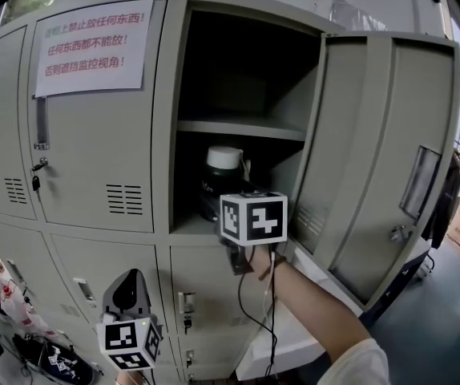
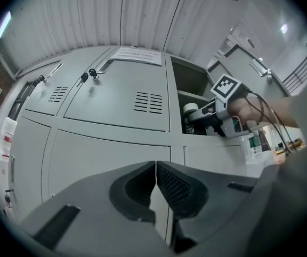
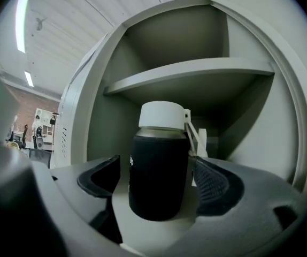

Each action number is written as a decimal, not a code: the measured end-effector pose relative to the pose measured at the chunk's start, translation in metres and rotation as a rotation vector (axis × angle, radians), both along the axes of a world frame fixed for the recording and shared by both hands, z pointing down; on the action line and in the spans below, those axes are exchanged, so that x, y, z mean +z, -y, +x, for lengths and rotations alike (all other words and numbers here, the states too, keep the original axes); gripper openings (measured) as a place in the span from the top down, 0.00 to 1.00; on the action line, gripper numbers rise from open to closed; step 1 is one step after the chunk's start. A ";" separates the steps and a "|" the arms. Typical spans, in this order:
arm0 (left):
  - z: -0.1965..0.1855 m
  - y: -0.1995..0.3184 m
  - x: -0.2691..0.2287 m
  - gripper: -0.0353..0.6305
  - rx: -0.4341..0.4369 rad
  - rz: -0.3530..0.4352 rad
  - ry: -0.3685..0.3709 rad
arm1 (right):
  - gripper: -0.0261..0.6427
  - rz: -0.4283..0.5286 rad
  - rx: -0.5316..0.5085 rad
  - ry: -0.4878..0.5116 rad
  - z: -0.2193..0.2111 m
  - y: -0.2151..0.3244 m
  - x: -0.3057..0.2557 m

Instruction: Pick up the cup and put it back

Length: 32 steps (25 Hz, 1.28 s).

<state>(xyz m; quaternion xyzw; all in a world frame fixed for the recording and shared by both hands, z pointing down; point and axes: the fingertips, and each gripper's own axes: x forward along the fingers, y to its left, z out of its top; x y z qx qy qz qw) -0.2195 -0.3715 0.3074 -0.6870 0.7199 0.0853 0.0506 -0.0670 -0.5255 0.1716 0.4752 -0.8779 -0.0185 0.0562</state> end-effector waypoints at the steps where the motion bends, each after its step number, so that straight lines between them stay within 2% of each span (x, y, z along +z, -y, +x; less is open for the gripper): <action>1: 0.000 0.001 0.001 0.94 0.002 0.000 0.000 | 0.35 -0.007 0.006 -0.002 0.000 0.003 0.001; 9: -0.007 0.007 0.009 0.94 -0.001 -0.017 0.013 | 0.35 -0.087 -0.001 -0.041 -0.009 0.020 0.007; 19: -0.015 0.014 0.012 0.94 0.002 -0.021 0.002 | 0.34 -0.075 -0.005 -0.066 -0.018 0.033 0.009; 32: -0.001 0.020 0.009 0.94 0.025 -0.024 0.006 | 0.35 -0.079 -0.077 -0.036 -0.019 0.027 0.007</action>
